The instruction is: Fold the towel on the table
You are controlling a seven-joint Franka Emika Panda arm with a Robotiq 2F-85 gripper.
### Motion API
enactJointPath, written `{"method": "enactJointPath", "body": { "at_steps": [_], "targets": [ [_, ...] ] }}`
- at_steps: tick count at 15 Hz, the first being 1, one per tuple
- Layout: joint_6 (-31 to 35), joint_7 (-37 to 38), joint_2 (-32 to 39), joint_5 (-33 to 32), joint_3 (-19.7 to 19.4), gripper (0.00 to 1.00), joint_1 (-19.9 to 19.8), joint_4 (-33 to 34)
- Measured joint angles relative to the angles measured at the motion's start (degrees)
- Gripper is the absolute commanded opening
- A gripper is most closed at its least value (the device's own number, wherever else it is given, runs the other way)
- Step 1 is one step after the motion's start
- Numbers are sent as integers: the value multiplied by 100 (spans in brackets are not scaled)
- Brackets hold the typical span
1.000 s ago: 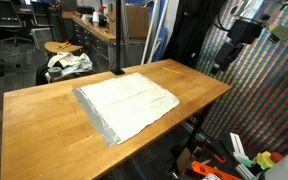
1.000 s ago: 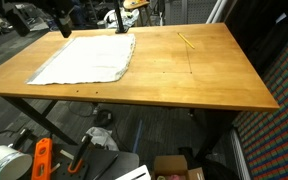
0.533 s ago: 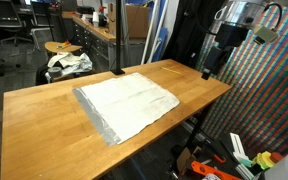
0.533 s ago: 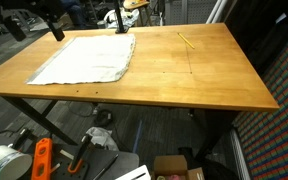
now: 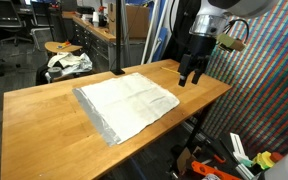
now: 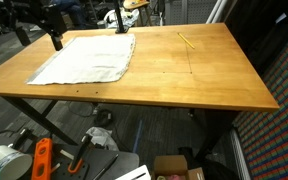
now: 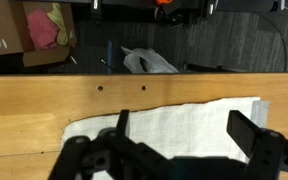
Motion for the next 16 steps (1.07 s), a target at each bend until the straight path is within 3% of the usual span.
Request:
{"method": "enactJointPath", "body": {
  "at_steps": [9,16],
  "targets": [
    [2144,210,1651,274,89,100,-7,506],
    [2662,506,2906,125,90,100,-253,1102]
  ]
}}
